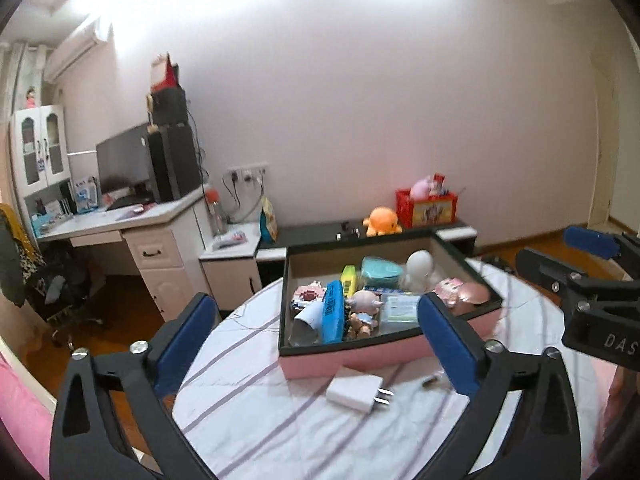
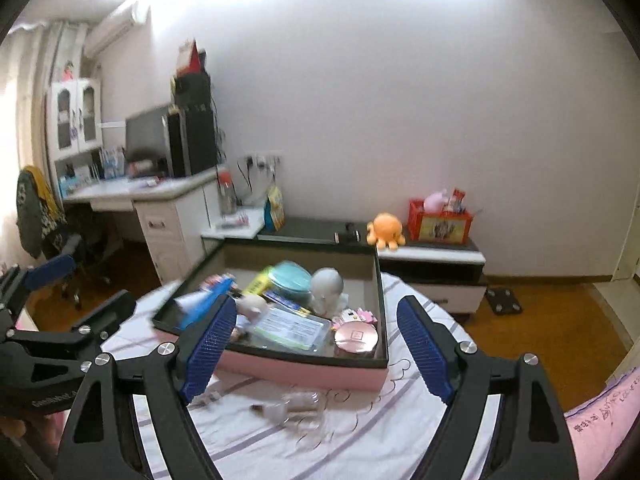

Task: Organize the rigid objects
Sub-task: 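Open both tools to release the items into the box and withdraw, then move both open tools toward the glass bottle and white charger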

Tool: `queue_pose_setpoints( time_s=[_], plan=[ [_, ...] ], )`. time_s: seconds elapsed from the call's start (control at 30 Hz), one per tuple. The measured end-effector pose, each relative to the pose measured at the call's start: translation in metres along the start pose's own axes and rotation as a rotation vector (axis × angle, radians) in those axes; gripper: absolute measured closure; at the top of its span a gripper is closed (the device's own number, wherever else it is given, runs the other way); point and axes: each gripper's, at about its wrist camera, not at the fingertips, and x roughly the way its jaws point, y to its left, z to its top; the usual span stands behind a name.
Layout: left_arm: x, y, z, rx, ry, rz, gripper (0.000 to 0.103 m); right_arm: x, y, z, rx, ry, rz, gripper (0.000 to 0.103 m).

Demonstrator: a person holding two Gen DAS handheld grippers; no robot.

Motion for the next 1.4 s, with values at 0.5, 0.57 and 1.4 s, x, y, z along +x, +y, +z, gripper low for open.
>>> queue_pose_setpoints(
  time_s=[0.5,0.57,1.4],
  plan=[
    [-0.129,0.001,-0.011,-0.060,-0.179,0.029,0.000,-0.122,0.027,-0.027,0.021,-0.182,-0.041,0.000],
    [-0.138,0.002,-0.011,-0.067,-0.195,0.021,0.000,-0.130,0.028,-0.030,0.027,-0.191,-0.048,0.000],
    [-0.154,-0.002,-0.014,-0.048,-0.215,0.049,0.000,-0.151,0.028,-0.035,0.029,-0.214,-0.059,0.000]
  ],
)
